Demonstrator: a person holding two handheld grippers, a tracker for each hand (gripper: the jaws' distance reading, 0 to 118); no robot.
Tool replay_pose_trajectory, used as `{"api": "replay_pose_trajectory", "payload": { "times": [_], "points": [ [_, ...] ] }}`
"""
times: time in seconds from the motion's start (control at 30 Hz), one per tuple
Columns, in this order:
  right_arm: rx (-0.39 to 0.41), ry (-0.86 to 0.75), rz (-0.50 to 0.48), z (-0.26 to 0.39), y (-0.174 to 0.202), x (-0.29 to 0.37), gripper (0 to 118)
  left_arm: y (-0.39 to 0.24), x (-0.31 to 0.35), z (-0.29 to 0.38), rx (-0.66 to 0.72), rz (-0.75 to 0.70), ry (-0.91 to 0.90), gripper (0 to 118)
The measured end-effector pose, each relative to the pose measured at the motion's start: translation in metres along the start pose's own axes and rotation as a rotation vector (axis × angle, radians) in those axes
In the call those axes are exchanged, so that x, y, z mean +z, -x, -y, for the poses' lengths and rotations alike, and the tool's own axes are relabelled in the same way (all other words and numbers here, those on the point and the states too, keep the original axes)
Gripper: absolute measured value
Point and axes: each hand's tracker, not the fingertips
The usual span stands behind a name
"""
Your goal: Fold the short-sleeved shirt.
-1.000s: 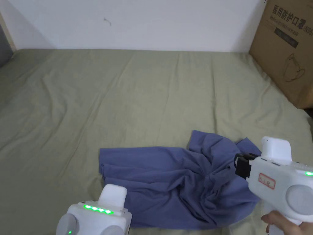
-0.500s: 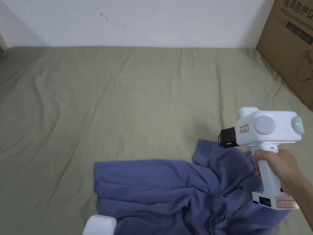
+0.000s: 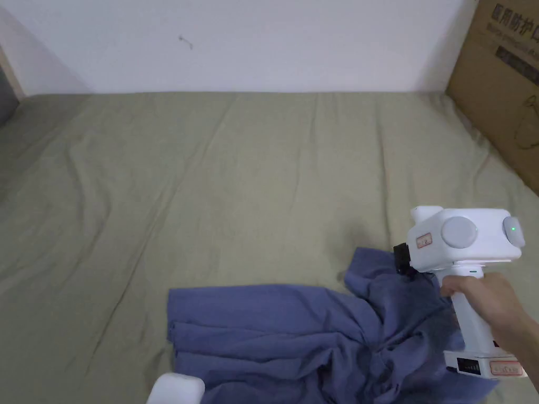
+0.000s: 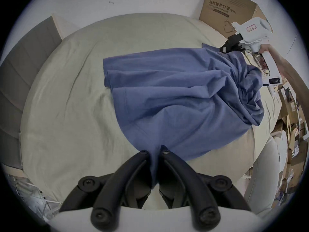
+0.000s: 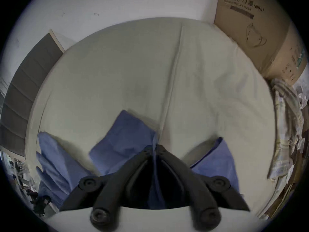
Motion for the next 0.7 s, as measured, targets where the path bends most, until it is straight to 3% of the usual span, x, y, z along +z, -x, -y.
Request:
{"api": "replay_pose_trajectory", "payload": {
  "times": [0.1, 0.3, 0.47, 0.7],
  "points": [
    [-0.01, -0.057, -0.013, -0.017, -0.008, 0.037, 4, 0.005, 0.013, -0.008, 0.002, 0.02, -0.029, 6],
    [-0.019, -0.221, 0.088, -0.045, -0.037, 0.141, 4, 0.035, 0.061, -0.045, 0.028, -0.01, -0.191, 6],
    [-0.1, -0.336, 0.139, -0.052, -0.081, 0.238, 4, 0.078, 0.106, -0.09, 0.05, -0.118, -0.292, 6],
    [-0.203, -0.423, 0.16, -0.039, -0.115, 0.308, 4, 0.115, 0.173, -0.148, 0.056, -0.185, -0.429, 6]
  ]
}}
